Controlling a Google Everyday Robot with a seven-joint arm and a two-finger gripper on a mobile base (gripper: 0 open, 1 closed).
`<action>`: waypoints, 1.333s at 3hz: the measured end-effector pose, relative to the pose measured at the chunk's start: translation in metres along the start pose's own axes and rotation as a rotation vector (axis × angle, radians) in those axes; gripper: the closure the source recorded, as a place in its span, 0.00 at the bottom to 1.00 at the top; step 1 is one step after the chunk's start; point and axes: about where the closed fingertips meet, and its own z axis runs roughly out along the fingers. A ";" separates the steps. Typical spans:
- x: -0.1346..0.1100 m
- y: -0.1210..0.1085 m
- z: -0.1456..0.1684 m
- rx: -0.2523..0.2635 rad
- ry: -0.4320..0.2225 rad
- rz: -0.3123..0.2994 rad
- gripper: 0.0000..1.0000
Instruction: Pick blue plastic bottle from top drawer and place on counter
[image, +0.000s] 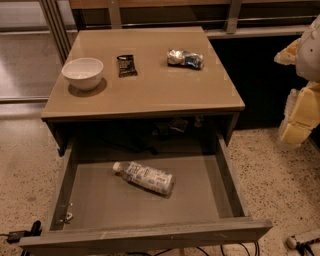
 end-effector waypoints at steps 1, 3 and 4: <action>-0.002 0.001 0.000 0.003 -0.006 -0.005 0.00; -0.046 0.031 0.054 -0.124 -0.138 -0.030 0.00; -0.072 0.042 0.095 -0.135 -0.312 0.045 0.00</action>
Offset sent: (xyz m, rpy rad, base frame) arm -0.0046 0.0614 -0.0525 0.1385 0.1322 0.1409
